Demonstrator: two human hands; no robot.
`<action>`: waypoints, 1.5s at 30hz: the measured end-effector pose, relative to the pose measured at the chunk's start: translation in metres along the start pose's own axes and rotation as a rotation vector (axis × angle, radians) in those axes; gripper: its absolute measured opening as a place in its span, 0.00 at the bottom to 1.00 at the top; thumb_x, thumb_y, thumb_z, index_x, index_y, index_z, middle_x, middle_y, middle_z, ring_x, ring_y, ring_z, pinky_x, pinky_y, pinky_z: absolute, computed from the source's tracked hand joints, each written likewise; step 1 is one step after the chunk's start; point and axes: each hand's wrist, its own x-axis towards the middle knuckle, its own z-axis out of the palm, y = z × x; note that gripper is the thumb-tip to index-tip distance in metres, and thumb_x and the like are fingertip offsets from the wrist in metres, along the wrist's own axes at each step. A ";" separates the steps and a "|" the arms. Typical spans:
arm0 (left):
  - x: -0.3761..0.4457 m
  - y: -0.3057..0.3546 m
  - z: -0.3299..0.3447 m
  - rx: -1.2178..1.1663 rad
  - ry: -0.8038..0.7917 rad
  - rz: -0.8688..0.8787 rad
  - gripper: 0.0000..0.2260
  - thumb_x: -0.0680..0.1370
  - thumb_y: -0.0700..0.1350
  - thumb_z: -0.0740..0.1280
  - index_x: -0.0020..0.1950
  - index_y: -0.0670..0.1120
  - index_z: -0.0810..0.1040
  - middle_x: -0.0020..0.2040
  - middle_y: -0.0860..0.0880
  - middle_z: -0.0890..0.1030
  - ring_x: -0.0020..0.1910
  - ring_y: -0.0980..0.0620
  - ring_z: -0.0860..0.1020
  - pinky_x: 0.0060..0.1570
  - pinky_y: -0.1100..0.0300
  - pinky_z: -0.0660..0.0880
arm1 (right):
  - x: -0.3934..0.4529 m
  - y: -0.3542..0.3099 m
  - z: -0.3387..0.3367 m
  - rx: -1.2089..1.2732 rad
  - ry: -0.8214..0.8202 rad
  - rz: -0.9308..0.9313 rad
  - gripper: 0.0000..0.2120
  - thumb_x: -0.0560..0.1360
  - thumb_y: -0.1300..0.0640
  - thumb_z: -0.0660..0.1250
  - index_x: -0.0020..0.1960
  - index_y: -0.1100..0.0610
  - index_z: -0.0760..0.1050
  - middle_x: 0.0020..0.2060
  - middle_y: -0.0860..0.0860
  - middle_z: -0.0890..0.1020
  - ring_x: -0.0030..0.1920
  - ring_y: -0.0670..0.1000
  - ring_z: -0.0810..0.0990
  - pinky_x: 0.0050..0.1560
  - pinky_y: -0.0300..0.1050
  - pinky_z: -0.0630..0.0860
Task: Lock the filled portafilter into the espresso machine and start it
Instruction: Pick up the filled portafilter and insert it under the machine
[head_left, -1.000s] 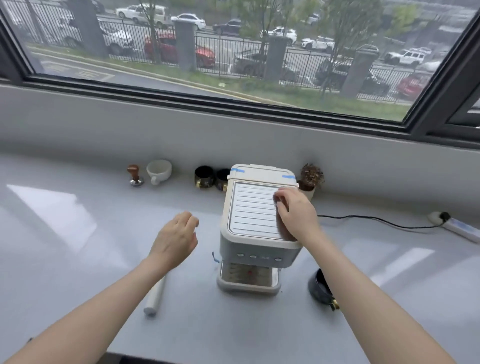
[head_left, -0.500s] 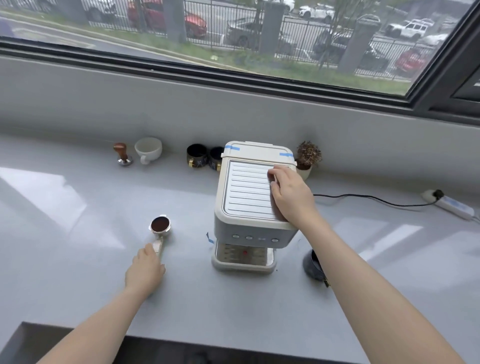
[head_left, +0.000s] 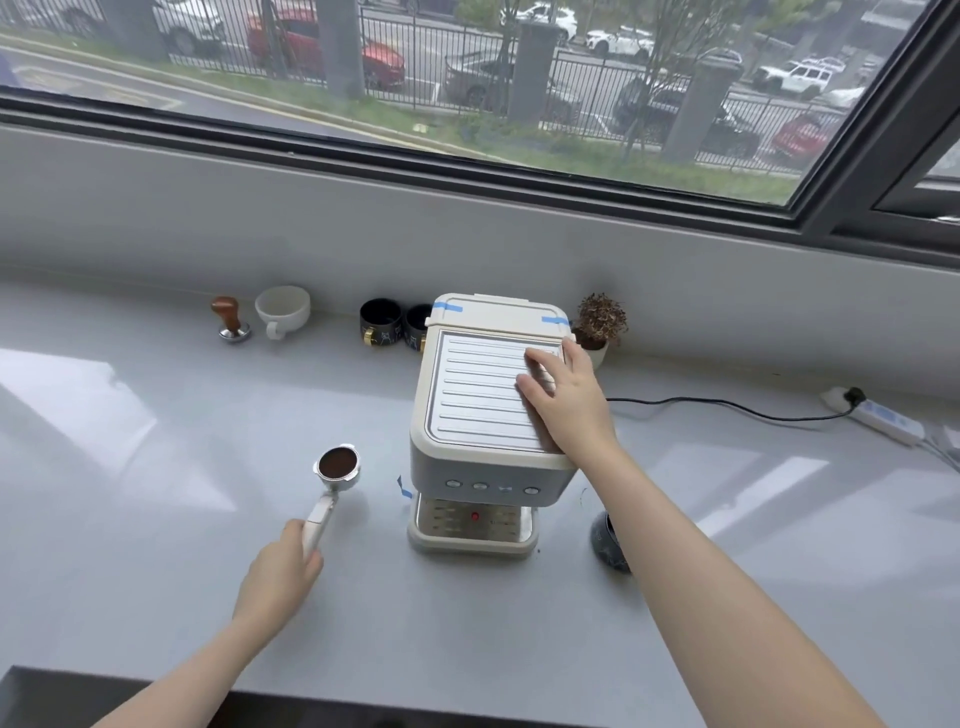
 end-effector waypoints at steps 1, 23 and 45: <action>-0.005 0.004 -0.003 -0.020 -0.003 0.034 0.04 0.76 0.42 0.63 0.50 0.47 0.70 0.31 0.45 0.76 0.29 0.44 0.76 0.27 0.57 0.66 | -0.002 -0.001 -0.001 0.040 0.006 0.032 0.20 0.76 0.45 0.62 0.67 0.45 0.71 0.75 0.49 0.57 0.74 0.48 0.59 0.63 0.43 0.63; -0.025 0.121 -0.008 -0.160 -0.129 0.235 0.07 0.69 0.44 0.67 0.36 0.57 0.79 0.26 0.53 0.75 0.24 0.54 0.68 0.26 0.60 0.65 | -0.002 0.000 -0.001 0.080 -0.014 0.106 0.21 0.77 0.45 0.59 0.70 0.45 0.66 0.73 0.52 0.60 0.68 0.53 0.67 0.62 0.47 0.66; 0.014 0.118 -0.028 -0.073 -0.182 0.313 0.03 0.67 0.46 0.68 0.34 0.53 0.79 0.28 0.49 0.77 0.26 0.51 0.70 0.28 0.60 0.69 | -0.002 0.001 -0.002 0.058 -0.017 0.115 0.21 0.77 0.43 0.59 0.69 0.43 0.65 0.73 0.51 0.61 0.68 0.54 0.69 0.63 0.48 0.67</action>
